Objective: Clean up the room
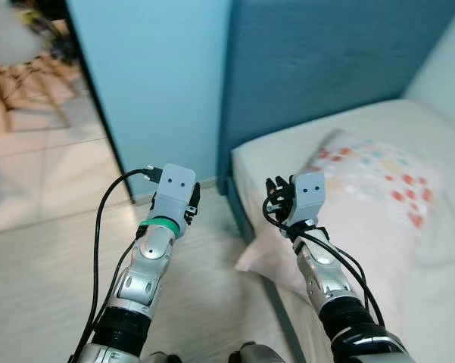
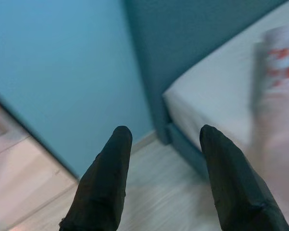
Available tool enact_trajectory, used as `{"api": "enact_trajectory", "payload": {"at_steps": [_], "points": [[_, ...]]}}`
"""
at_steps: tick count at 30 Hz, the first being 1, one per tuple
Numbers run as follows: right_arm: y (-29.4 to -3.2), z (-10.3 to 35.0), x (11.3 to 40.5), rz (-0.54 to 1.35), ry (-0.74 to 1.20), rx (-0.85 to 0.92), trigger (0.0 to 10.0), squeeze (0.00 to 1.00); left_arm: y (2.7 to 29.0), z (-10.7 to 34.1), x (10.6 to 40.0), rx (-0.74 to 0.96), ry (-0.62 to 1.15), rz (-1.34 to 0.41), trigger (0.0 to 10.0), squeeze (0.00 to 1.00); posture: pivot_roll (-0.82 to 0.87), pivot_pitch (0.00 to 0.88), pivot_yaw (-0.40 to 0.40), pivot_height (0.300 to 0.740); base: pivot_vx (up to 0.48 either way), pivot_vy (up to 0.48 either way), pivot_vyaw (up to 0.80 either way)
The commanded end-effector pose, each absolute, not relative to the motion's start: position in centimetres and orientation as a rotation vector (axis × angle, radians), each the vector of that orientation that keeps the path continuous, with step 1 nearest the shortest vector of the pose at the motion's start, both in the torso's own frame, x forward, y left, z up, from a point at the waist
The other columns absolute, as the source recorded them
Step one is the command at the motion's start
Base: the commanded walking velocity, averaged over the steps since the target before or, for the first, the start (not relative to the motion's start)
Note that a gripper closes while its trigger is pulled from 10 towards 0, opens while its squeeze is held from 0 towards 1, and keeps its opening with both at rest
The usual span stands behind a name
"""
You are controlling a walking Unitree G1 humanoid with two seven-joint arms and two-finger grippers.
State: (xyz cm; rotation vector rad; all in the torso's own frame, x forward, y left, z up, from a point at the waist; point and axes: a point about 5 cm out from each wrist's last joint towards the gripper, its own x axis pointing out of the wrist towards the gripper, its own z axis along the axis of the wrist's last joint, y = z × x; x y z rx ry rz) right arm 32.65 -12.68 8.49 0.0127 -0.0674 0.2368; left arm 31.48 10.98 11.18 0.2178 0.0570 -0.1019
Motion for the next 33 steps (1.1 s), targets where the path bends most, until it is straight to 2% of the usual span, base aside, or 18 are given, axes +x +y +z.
{"api": "enact_trajectory", "payload": {"at_steps": [1, 5, 13, 19, 31, 33], "points": [[-12.63, 8.05, 32.37, 0.241, -0.056, 0.012, 10.0, 0.0, 10.89, 10.66, 31.45, 0.232, 0.074, -0.105, 10.0, 0.0, -0.01, 0.0, 0.011, 0.708, 0.0, 0.0, -0.78], [-12.3, 8.25, 32.39, 0.266, -0.071, -0.035, 10.0, 0.0, 10.98, 10.58, 31.44, 0.235, 0.077, -0.096, 10.0, 0.0, -0.01, 0.0, 0.01, 0.708, 0.0, 0.0, 0.1], [-12.12, 8.31, 32.47, 0.272, -0.07, -0.045, 10.0, 0.0, 11.19, 10.64, 31.53, 0.233, 0.067, -0.078, 10.0, 0.0, -0.01, 0.0, 0.012, 0.708, 0.194, 0.0, 0.8], [-12.11, 8.25, 32.34, 0.272, -0.073, 0.0, 10.0, 0.0, 11.35, 10.7, 31.66, 0.234, 0.065, -0.066, 10.0, 0.0, -0.01, 0.0, 0.013, 0.708, 0.48, 0.0, 0.0], [-11.92, 8.14, 32.23, 0.299, -0.07, -0.028, 10.0, 0.0, 11.39, 10.75, 31.79, 0.231, 0.061, -0.055, 10.0, 0.0, -0.01, 0.0, 0.01, 0.708, 0.48, 0.0, 0.0], [-11.83, 8.04, 32.15, 0.301, -0.067, -0.038, 10.0, 0.0, 11.4, 10.72, 31.74, 0.23, 0.062, -0.054, 10.0, 0.0, -0.01, 0.0, 0.009, 0.708, 0.373, 0.0, 0.8]]}}
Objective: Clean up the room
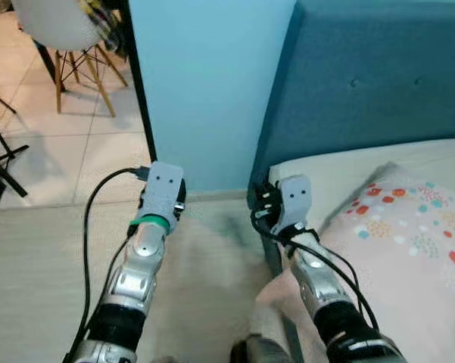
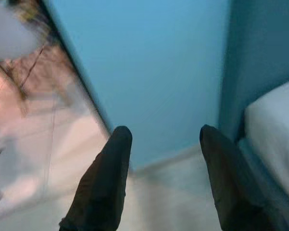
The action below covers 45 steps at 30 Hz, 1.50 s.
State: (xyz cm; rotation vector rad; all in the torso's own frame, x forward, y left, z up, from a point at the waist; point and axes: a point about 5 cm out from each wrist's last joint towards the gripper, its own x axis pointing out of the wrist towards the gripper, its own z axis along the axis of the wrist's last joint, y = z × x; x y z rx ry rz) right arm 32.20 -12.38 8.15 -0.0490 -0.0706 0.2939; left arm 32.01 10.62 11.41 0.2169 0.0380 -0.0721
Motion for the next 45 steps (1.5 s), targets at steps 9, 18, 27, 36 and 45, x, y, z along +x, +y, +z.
{"api": "enact_trajectory", "payload": {"at_steps": [9, 18, 27, 36, 45], "points": [[-12.3, 8.1, 32.2, 0.273, -0.066, 0.002, 10.0, 0.0, 11.3, 10.7, 31.7, 0.228, 0.063, -0.056, 10.0, 0.0, -0.01, 0.0, 0.009, 0.708, 0.352, 0.0, 0.27], [-12.5, 8.1, 32.3, 0.25, -0.059, 0.008, 10.0, 0.0, 11.2, 10.6, 31.7, 0.228, 0.066, -0.064, 10.0, 0.0, -0.01, 0.002, 0.011, 0.708, 0.333, 0.0, 0.0], [-12.8, 8.0, 32.4, 0.23, -0.047, 0.05, 10.0, 0.0, 10.3, 10.5, 31.7, 0.227, 0.076, -0.16, 10.0, 0.0, -0.01, 0.0, 0.01, 0.708, 0.067, 0.0, -0.78], [-12.8, 9.0, 32.7, 0.229, -0.078, 0.103, 10.0, 0.0, 9.1, 12.0, 31.8, 0.196, 0.028, -0.289, 10.0, 0.0, -0.01, 0.0, 0.016, 0.708, 0.0, 0.0, -0.8], [-12.8, 9.8, 33.2, 0.22, -0.099, 0.142, 10.0, 0.0, 8.3, 13.1, 32.6, 0.124, 0.032, -0.287, 10.0, 0.0, -0.02, 0.0, 0.02, 0.708, 0.0, 0.0, -0.8]]}}
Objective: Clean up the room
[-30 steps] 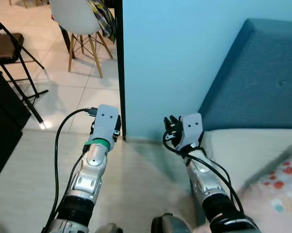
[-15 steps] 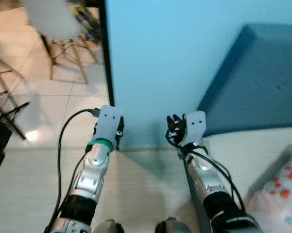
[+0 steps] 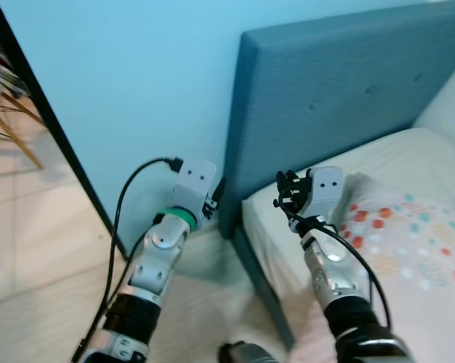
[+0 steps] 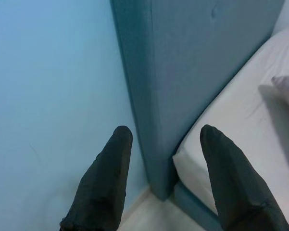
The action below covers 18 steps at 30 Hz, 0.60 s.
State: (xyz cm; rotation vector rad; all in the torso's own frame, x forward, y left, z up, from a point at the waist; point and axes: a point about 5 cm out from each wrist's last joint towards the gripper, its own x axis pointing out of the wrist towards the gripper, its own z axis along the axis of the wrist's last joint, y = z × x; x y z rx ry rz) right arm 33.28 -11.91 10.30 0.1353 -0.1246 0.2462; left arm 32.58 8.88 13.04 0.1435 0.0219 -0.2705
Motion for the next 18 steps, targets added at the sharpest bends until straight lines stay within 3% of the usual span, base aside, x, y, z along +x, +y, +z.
{"api": "enact_trajectory", "payload": {"at_steps": [1, 7, 18], "points": [[-12.8, 9.8, 33.2, 0.22, -0.099, 0.142, 10.0, 0.0, 8.3, 13.1, 32.6, 0.124, 0.032, -0.287, 10.0, 0.0, -0.02, 0.0, 0.02, 0.708, 0.0, 0.0, -0.8], [-13.0, 9.7, 33.1, 0.213, -0.096, 0.154, 10.0, 0.0, 7.8, 14.2, 32.9, 0.061, 0.021, -0.286, 10.0, 0.0, -0.02, 0.0, 0.027, 0.708, 0.0, 0.0, -0.8], [-13.0, 9.5, 33.1, 0.208, -0.08, 0.164, 10.0, 0.0, 8.6, 13.9, 33.5, 0.108, 0.029, -0.217, 10.0, 0.0, -0.02, 0.0, 0.031, 0.708, 0.0, 0.0, -0.8]]}}
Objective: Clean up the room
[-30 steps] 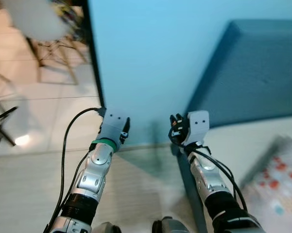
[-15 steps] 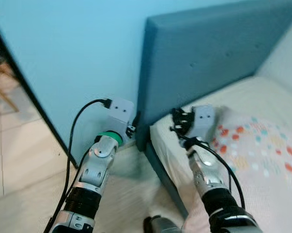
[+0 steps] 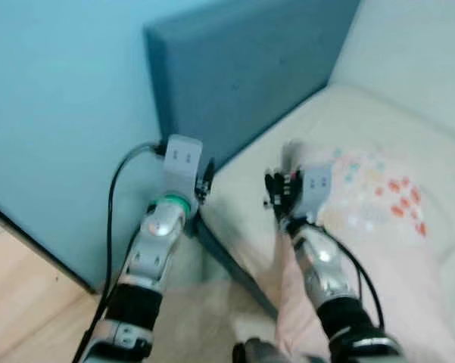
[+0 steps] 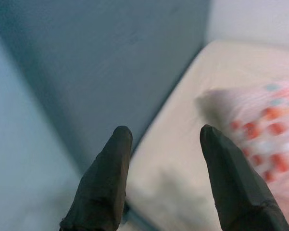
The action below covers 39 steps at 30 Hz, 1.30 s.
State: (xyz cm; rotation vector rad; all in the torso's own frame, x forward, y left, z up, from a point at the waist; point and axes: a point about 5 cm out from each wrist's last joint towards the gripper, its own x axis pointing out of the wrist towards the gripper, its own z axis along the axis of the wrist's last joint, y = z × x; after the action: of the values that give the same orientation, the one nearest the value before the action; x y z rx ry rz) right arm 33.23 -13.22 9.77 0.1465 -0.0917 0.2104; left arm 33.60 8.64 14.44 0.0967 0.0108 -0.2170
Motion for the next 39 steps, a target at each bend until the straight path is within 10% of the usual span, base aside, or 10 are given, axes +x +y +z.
{"api": "enact_trajectory", "payload": {"at_steps": [1, 39], "points": [[-13.0, 9.4, 33.1, 0.206, -0.077, 0.169, 10.0, 0.0, 8.7, 13.9, 33.5, 0.108, 0.031, -0.215, 10.0, 0.0, -0.02, 0.0, 0.029, 0.708, 0.0, 0.0, -0.8], [-14.5, 9.5, 33.6, 0.102, -0.056, 0.306, 10.0, 0.0, 11.0, 15.0, 33.8, 0.064, -0.034, -0.226, 10.0, 0.0, -0.02, 0.0, 0.035, 0.708, 0.0, 0.0, -0.8]]}}
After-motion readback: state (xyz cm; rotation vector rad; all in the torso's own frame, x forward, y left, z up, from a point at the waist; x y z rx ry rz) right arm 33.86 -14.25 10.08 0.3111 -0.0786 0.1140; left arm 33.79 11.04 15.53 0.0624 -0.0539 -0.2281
